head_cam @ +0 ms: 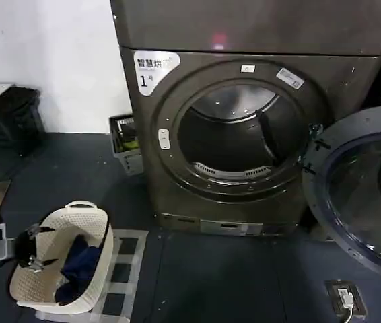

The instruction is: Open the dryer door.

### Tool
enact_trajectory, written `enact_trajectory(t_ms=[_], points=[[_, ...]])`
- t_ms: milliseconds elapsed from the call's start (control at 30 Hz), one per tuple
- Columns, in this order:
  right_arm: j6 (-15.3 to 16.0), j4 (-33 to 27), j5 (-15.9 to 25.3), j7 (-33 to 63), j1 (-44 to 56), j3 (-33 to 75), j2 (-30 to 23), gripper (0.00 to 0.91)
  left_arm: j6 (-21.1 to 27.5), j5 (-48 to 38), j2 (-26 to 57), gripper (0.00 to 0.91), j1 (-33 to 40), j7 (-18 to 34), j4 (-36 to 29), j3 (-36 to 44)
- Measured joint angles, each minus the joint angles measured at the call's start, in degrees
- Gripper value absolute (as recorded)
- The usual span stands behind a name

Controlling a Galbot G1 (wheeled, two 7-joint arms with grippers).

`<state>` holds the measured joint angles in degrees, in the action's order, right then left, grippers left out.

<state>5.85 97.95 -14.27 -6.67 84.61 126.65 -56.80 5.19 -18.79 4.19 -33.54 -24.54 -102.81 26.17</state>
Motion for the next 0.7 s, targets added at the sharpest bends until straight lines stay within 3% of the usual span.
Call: enact_trajectory(t_ms=[700], points=[[-0.7,-0.3,0.0,-0.7,0.2,0.5,-0.1,0.907,-0.5,1.8,0.2,0.907,-0.7,-3.8,2.0,0.1]])
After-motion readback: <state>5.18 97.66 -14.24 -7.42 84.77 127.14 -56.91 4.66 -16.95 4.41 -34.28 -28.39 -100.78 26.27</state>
